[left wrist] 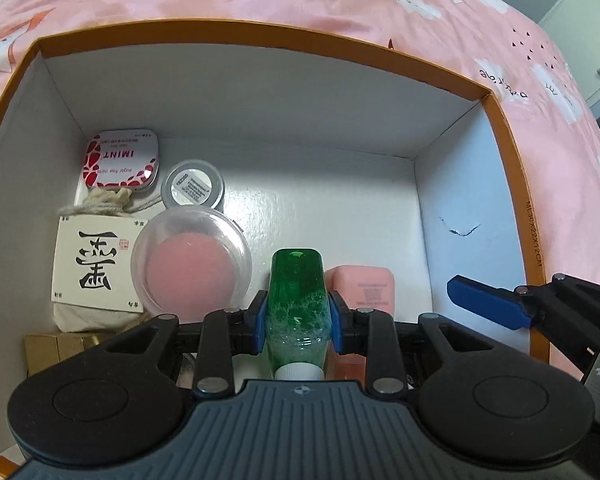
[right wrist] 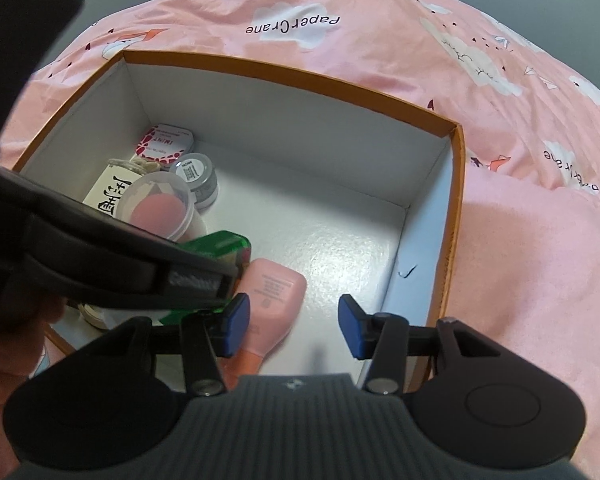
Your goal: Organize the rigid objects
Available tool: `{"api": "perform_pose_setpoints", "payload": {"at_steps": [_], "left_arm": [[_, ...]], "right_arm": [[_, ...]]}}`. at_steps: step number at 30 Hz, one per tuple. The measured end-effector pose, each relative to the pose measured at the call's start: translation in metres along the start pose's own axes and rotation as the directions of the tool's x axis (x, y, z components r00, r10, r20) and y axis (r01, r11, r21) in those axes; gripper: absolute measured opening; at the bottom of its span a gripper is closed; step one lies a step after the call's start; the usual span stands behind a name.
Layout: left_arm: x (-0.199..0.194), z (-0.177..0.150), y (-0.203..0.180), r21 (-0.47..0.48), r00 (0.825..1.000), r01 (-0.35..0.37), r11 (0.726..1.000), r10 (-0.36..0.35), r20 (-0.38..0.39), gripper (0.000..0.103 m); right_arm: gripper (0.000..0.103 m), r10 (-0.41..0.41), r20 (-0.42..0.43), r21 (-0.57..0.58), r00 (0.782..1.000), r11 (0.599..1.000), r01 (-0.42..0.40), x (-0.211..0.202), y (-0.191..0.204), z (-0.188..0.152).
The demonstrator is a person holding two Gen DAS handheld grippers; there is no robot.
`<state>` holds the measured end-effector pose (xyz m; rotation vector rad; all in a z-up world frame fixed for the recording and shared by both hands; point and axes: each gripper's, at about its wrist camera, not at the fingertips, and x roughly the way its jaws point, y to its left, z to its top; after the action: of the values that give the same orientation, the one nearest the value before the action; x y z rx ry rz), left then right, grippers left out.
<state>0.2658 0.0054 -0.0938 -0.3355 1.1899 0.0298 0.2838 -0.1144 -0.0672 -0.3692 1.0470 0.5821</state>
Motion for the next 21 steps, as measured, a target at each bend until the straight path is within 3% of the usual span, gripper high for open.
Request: {"api": "perform_pose_setpoints", "payload": {"at_steps": [5,7,9,12,16,21], "left_arm": [[0.002,0.003,0.002,0.018,0.998,0.034,0.999,-0.034,-0.052,0.034],[0.003,0.007,0.004,0.019,0.995,0.063,0.998,-0.061,-0.083,0.042],[0.000,0.009,0.005,0.041,0.994,0.065,0.997,-0.061,-0.088,0.043],[-0.009,0.010,0.003,0.100,0.997,0.054,0.994,-0.048,-0.067,0.042],[-0.017,0.012,0.001,0.162,0.999,0.018,0.987,-0.013,-0.036,0.030],[-0.040,0.004,0.019,0.118,0.998,0.033,0.993,-0.039,0.049,0.030]], "right_arm": [[0.049,0.012,-0.001,0.004,1.000,1.000,-0.012,-0.002,-0.001,0.001],[0.048,0.014,-0.005,-0.003,1.000,1.000,-0.014,-0.003,-0.001,0.000],[0.049,0.019,-0.008,-0.002,1.000,1.000,-0.019,-0.003,-0.001,0.000],[0.048,0.028,-0.009,0.011,1.000,1.000,-0.028,-0.005,-0.003,0.000],[0.048,0.033,-0.009,0.018,0.999,0.999,-0.033,-0.005,-0.002,0.003],[0.047,0.037,-0.013,-0.010,0.999,0.999,-0.038,-0.005,0.006,0.005]]}}
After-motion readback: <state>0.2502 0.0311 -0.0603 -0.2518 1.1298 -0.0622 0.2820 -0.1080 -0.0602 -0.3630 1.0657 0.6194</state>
